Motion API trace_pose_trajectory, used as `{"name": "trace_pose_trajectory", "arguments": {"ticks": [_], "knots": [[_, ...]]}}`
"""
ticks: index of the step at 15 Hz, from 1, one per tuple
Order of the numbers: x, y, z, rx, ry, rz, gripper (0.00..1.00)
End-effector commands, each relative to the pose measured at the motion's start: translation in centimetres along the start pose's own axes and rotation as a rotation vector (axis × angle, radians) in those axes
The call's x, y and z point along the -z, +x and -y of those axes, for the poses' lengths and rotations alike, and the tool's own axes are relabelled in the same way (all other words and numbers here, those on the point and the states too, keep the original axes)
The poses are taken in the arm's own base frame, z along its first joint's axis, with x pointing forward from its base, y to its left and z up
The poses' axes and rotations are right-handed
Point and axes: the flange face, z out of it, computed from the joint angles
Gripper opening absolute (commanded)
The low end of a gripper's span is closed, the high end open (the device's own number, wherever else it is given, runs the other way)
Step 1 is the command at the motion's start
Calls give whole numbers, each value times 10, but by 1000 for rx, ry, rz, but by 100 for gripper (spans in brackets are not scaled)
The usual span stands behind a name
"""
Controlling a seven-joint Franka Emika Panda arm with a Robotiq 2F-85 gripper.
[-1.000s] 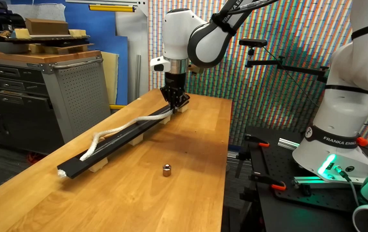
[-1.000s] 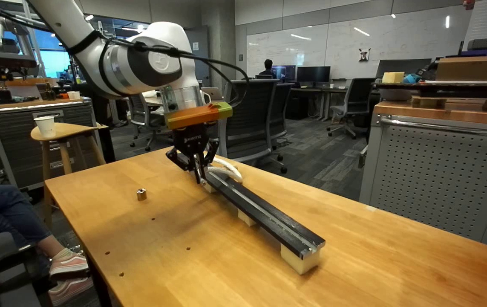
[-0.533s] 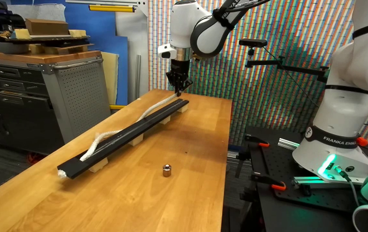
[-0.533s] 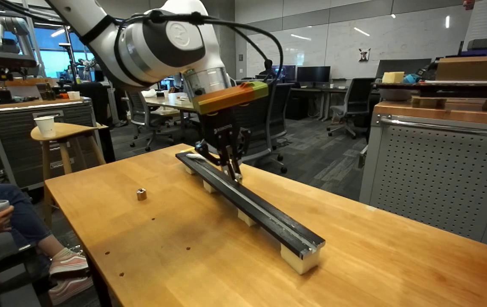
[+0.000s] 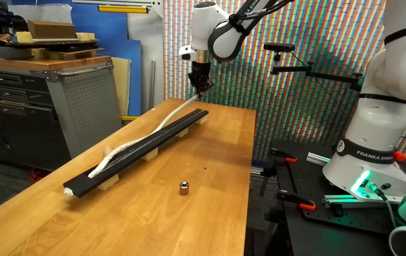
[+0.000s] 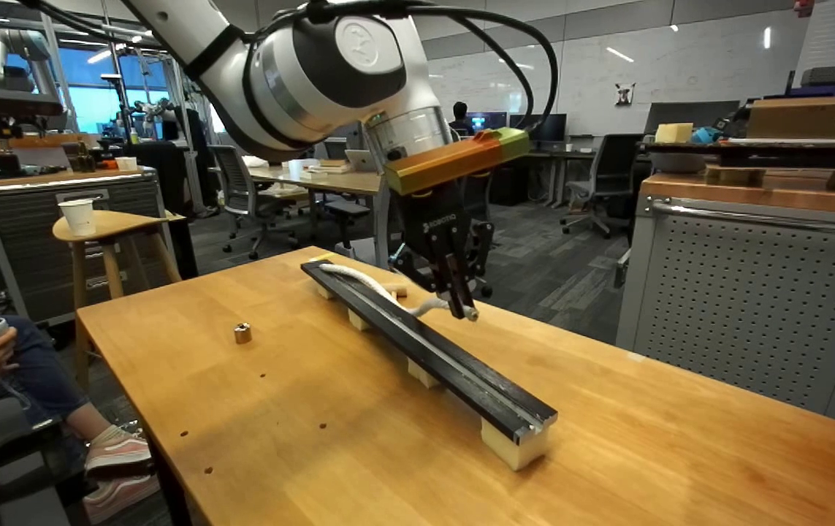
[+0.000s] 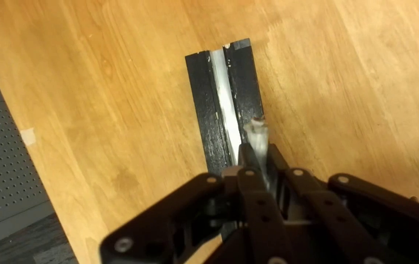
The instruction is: Put the rope along the center of the black object
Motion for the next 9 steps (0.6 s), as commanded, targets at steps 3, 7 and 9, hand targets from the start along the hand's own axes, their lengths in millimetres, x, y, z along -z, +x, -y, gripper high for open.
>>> {"name": "trace_pose_trajectory", "arguments": {"ticks": [3, 7, 9], "knots": [[32, -3, -24, -27, -65, -30, 3], [34, -23, -32, -66, -81, -15, 3], [29, -36, -33, -83, -76, 3, 3]]}}
